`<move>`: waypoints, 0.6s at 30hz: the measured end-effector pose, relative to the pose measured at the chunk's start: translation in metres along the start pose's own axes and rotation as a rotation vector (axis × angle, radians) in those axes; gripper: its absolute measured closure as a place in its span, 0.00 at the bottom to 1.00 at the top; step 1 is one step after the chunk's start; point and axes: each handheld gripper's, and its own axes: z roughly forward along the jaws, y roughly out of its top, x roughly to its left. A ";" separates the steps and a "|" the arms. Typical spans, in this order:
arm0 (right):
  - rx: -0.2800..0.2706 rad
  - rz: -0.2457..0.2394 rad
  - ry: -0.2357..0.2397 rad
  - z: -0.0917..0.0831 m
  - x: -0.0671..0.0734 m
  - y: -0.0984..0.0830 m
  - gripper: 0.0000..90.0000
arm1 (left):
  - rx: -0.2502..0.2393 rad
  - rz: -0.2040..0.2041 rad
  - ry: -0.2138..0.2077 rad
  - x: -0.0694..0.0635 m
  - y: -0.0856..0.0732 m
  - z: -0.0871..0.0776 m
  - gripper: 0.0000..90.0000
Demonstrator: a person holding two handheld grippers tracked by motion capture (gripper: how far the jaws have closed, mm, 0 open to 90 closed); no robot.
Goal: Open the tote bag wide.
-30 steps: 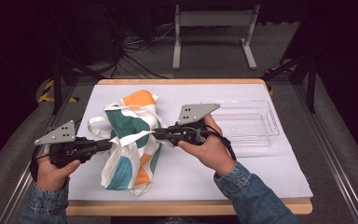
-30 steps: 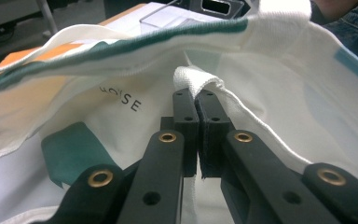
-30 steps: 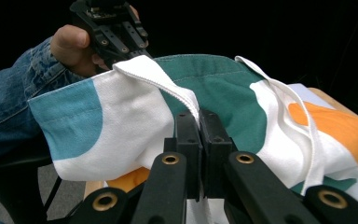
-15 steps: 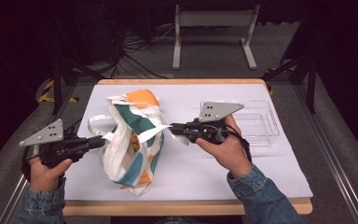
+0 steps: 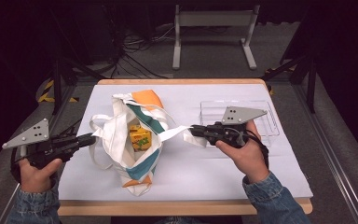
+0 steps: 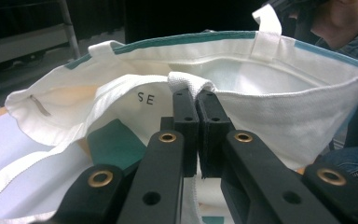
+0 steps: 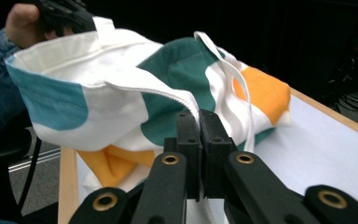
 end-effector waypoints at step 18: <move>0.130 0.121 -0.044 -0.014 -0.013 -0.057 0.97 | -0.033 0.012 0.000 -0.002 0.001 -0.005 0.98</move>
